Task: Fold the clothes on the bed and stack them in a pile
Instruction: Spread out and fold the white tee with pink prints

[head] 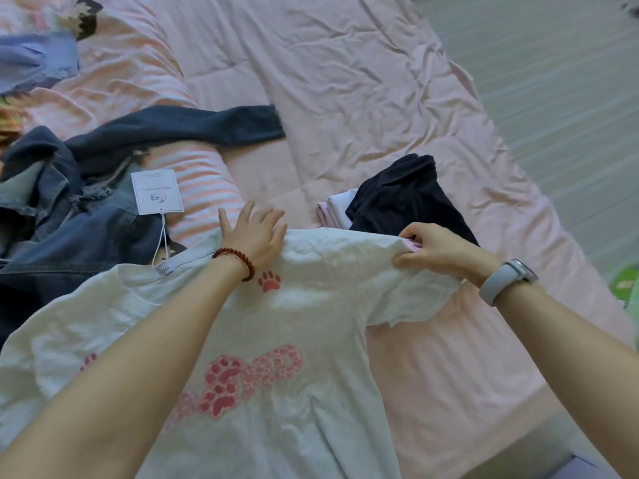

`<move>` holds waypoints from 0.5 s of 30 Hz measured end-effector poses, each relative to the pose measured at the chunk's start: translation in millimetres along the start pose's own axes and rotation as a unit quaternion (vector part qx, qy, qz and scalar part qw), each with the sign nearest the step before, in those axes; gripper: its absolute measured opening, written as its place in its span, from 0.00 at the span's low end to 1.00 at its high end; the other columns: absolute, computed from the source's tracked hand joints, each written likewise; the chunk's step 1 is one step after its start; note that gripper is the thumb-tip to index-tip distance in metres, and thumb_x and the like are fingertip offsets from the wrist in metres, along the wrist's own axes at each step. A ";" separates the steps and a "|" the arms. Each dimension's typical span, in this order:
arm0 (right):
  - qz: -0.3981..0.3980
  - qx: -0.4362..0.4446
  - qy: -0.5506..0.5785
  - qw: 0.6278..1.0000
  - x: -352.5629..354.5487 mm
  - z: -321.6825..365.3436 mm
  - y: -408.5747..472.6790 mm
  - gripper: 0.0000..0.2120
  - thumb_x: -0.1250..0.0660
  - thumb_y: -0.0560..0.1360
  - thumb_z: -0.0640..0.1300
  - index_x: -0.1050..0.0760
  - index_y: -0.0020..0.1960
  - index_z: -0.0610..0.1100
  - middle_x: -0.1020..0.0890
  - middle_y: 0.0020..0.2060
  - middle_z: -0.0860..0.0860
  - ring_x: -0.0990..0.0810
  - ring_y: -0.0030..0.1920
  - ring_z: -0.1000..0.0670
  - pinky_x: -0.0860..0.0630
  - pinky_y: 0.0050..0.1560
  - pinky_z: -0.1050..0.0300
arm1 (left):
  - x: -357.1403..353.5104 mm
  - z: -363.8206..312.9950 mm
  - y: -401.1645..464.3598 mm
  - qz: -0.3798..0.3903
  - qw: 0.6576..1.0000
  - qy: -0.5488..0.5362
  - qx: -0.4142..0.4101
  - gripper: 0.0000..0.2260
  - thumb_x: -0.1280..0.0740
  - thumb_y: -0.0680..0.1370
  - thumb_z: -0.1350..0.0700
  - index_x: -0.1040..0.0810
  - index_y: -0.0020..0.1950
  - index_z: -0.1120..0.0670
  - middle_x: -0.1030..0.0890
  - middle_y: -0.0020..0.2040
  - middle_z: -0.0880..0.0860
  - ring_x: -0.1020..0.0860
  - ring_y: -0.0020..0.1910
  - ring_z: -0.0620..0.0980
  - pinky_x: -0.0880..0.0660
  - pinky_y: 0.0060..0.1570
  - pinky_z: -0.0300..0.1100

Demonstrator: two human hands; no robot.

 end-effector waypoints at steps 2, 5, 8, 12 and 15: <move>-0.018 -0.019 -0.038 0.999 2.4 -4.0 0.5 0.12 0.29 0.66 0.52 0.26 0.47 0.52 0.23 0.40 0.57 0.23 0.43 0.52 0.26 0.46 0.52 | -9.0 -2.2 16.6 0.075 0.995 0.062 0.002 0.22 0.52 0.80 0.44 0.41 0.73 0.46 0.35 0.72 0.48 0.49 0.75 0.51 0.66 0.66 0.65; -0.006 -0.056 -0.085 0.995 2.2 -18.8 -0.4 0.11 0.29 0.66 0.55 0.25 0.44 0.52 0.22 0.39 0.55 0.22 0.42 0.51 0.27 0.42 0.53 | -10.6 -5.2 25.3 0.129 0.992 0.011 0.004 0.20 0.45 0.78 0.41 0.27 0.64 0.48 0.21 0.57 0.48 0.31 0.66 0.53 0.49 0.69 0.58; 0.020 -0.062 -0.032 0.997 2.1 -33.6 -3.4 0.09 0.29 0.67 0.52 0.23 0.43 0.48 0.21 0.38 0.51 0.24 0.40 0.51 0.29 0.38 0.56 | 6.9 -15.5 25.3 0.075 0.987 -0.132 -0.049 0.11 0.37 0.76 0.48 0.21 0.44 0.54 0.21 0.39 0.49 0.23 0.46 0.51 0.31 0.42 0.42; 0.006 -0.035 0.166 0.986 14.2 -41.9 -15.3 0.02 0.31 0.72 0.42 0.21 0.40 0.46 0.20 0.38 0.50 0.23 0.40 0.54 0.26 0.36 0.66 | 36.3 -7.2 19.5 -0.091 0.980 -0.168 -0.058 0.07 0.34 0.76 0.55 0.19 0.48 0.57 0.21 0.46 0.54 0.25 0.47 0.52 0.32 0.47 0.42; -0.135 -0.013 0.262 0.956 31.5 -37.4 -27.2 0.04 0.34 0.74 0.40 0.22 0.42 0.42 0.20 0.39 0.47 0.23 0.42 0.51 0.24 0.42 0.60 | 39.2 -3.3 16.1 -0.128 0.981 -0.141 -0.042 0.08 0.35 0.77 0.52 0.19 0.49 0.54 0.21 0.48 0.53 0.24 0.48 0.54 0.31 0.52 0.47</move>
Point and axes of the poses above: each hand's wrist, its own y-axis towards the middle knuckle, its own x-axis out of the back of the hand, z = x × y, the point moved 9 cm from there along y, towards the middle knuckle
